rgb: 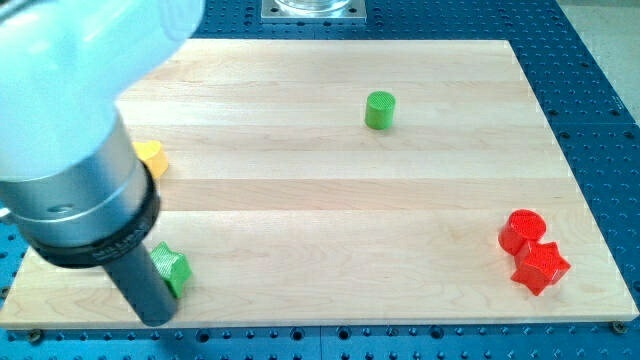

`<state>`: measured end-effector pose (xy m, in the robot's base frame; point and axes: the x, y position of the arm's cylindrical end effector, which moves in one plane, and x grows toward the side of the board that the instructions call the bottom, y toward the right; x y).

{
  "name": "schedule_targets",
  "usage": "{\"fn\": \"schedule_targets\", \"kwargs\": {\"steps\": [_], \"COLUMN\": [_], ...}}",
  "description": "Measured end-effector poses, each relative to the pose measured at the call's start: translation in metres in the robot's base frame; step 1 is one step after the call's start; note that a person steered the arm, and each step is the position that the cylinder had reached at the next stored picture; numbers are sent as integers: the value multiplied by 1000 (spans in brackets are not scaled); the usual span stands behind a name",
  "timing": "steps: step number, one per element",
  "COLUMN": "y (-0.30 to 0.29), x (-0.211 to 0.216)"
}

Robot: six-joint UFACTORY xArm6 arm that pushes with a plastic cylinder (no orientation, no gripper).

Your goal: Move your arm away from the green star

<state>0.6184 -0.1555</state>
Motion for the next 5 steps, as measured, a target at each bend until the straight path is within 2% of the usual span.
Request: {"fn": "schedule_targets", "kwargs": {"steps": [2,3,4,5], "y": [15,77,167,259], "x": [-38,-42,-60,-97]}}
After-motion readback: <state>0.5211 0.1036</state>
